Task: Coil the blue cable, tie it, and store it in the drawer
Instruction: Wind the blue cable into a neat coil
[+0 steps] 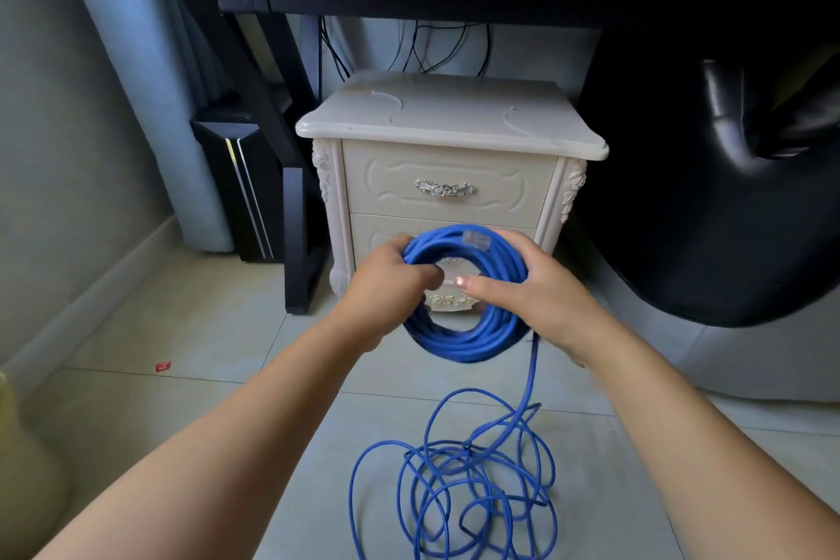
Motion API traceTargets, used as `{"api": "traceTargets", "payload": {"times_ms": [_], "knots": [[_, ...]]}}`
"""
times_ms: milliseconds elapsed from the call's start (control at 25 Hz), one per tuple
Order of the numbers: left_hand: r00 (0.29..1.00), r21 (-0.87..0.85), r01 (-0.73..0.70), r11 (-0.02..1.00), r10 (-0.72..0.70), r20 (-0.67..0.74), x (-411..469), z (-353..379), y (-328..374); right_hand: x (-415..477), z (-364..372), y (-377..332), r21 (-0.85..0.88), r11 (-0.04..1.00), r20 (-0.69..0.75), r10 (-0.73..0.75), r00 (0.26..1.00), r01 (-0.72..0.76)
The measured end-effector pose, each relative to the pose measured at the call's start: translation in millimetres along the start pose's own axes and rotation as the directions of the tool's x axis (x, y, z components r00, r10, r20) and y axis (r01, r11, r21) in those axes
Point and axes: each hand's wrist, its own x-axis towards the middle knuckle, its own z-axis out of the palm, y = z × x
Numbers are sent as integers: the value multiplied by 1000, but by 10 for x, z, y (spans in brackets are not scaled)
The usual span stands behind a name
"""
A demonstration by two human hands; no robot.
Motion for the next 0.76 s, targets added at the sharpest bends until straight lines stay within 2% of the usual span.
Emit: {"api": "traceTargets", "payload": {"times_ms": [160, 280, 360, 440, 560, 680, 760], "knots": [[971, -360, 167, 918, -215, -99, 25, -26, 24, -24, 211, 81, 230, 969, -49, 109, 993, -95], [962, -474, 220, 853, -271, -41, -80, 106, 51, -7, 367, 99, 522, 848, -124, 184, 975, -94], [969, -536, 221, 815, -246, 26, -141, 187, 58, 17, 367, 88, 631, 773, -153, 209, 966, -67], [977, -521, 214, 826, -179, 118, -198, 215, 78, 33, 295, 80, 643, 765, -203, 221, 954, -41], [958, -310, 183, 933, -98, 270, -274, 153, 103, -12, 135, 73, 595, 804, -270, 203, 941, -3], [939, -318, 123, 940, -6, 344, -360, 60, 228, -84, -38, 89, 423, 906, -289, 133, 948, 2], [944, -208, 8, 978, 60, 323, -382, 45, 360, -124, -117, 81, 266, 964, -268, 58, 962, 16]]}}
